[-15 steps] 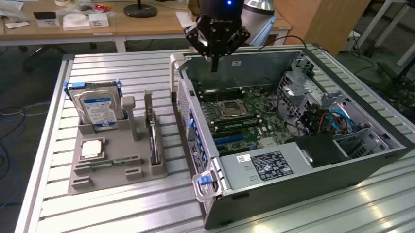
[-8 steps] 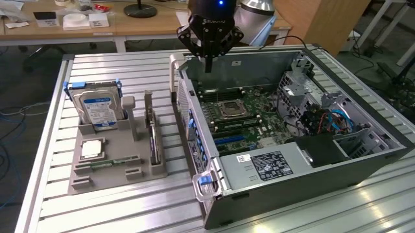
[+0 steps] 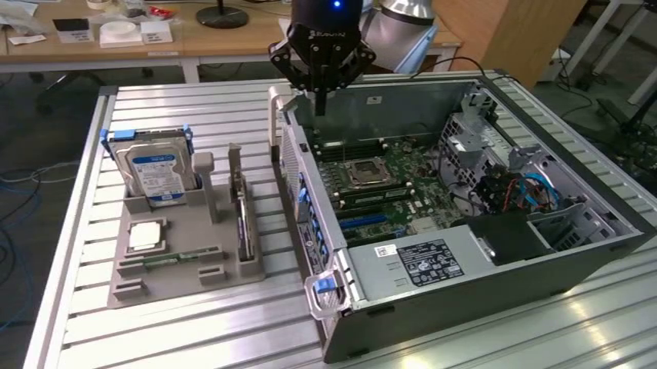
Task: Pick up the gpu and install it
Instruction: 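Reach for the gpu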
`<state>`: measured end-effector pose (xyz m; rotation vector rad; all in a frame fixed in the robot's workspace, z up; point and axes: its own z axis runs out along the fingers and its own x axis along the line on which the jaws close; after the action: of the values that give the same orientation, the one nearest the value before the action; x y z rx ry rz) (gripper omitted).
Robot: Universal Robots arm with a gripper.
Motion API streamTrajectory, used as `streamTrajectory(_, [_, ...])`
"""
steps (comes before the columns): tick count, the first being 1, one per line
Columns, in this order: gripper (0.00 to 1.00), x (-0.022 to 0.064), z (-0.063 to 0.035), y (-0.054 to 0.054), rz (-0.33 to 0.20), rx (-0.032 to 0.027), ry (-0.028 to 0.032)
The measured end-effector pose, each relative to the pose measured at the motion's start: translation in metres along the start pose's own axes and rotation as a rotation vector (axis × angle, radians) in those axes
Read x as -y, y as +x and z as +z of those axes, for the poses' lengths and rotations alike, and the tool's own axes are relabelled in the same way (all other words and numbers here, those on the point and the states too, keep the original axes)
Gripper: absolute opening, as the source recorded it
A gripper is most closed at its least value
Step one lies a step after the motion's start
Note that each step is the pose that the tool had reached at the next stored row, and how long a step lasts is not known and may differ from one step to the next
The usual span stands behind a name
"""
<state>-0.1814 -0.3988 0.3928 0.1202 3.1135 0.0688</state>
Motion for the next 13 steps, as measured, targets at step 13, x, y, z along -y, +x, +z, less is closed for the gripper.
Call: streamTrajectory(13, [0.11, 0.0023, -0.0008, 0.034, 0.004, 0.0004, 0.0001])
